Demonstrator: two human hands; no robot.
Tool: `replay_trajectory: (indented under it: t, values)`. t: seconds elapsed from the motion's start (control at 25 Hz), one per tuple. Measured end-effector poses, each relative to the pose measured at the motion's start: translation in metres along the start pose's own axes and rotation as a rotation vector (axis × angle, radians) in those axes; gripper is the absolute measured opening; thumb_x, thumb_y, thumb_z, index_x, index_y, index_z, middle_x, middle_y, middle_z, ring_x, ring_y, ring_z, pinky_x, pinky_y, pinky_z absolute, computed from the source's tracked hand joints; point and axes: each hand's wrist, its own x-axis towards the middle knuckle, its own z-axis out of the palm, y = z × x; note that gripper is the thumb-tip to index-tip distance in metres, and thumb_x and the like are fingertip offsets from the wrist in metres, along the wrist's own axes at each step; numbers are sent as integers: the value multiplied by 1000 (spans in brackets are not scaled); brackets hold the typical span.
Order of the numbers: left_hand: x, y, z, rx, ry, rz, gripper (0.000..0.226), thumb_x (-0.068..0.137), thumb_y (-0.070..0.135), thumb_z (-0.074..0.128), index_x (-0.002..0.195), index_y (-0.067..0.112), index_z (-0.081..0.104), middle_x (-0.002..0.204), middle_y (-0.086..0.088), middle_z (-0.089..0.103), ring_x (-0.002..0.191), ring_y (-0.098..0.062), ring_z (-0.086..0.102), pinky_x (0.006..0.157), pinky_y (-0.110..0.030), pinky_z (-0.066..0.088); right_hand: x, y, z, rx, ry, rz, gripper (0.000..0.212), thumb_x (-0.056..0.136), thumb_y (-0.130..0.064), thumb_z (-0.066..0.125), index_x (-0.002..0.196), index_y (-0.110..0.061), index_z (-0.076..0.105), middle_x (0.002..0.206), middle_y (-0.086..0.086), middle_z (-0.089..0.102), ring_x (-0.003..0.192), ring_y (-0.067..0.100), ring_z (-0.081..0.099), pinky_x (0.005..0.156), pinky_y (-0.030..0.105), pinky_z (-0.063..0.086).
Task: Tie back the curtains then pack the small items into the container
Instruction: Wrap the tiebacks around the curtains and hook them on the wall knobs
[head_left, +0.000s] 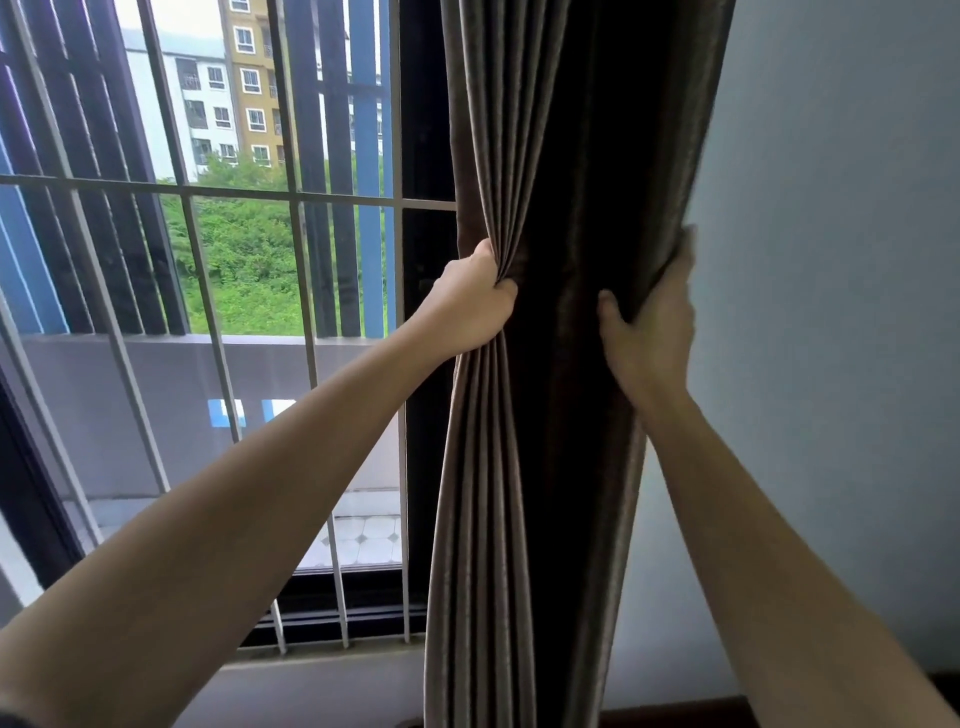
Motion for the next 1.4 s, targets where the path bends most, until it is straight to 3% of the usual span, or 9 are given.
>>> replay_trajectory:
  t: [0.12,0.4,0.72,0.92,1.04,1.12,1.2,1.28,1.4]
  values:
    - [1,1,1,-28,-11,6,21,93,15,39,114,15,43,93,-1,56,80,-16,58,64,-25,46,-15,10,24,-155,-298,-117,46,85,5,47,131,-4,44,112,21,65,100,38,61,82,31,45]
    - [2,-1,-1,-47,-35,-13,39,94,10,36,134,9,35,92,1,51,73,-11,54,57,-22,40,-79,43,63,38,-582,-182,30,88,11,39,112,-1,53,79,16,64,61,21,58,53,9,41]
    - [4,-1,1,-43,-39,-7,39,95,11,36,134,10,34,105,-6,54,78,-12,54,60,-22,41,-85,45,56,144,-654,-133,35,93,4,40,125,-7,49,85,5,64,65,9,59,59,9,45]
    - [0,7,4,-127,-44,-18,39,92,33,49,126,15,45,89,8,56,78,-6,56,60,-18,41,-102,39,58,386,-724,-49,42,95,-4,35,130,-23,45,97,-5,65,87,6,63,79,22,53]
    - [2,4,7,40,27,40,30,84,36,62,102,17,48,82,10,52,75,-9,56,56,-16,41,-122,37,66,549,-763,29,43,99,-23,24,139,-39,21,136,-30,39,126,-17,34,110,12,25]
    - [3,-1,8,64,103,36,8,84,17,54,85,17,46,75,3,50,68,-16,52,51,-19,35,-124,36,71,589,-705,63,40,95,-48,14,135,-54,14,151,-27,17,140,-9,12,116,22,8]
    - [2,-4,8,-82,121,5,19,80,6,45,67,19,43,68,0,49,61,-18,47,50,-24,32,-106,31,77,603,-589,142,57,82,-73,9,137,-57,12,154,-23,5,142,-4,4,118,29,4]
    - [-3,-3,9,-305,112,-25,33,77,-3,41,53,21,42,54,5,47,52,-13,44,46,-21,32,-70,23,80,672,-466,226,83,72,-83,15,145,-43,16,153,-20,16,142,2,16,120,35,12]
    - [-6,-6,11,-536,87,-57,39,72,-13,36,46,17,37,43,10,39,44,-6,39,45,-20,30,-21,1,70,788,-463,278,78,80,-80,13,137,-35,42,138,-2,52,127,12,49,112,41,34]
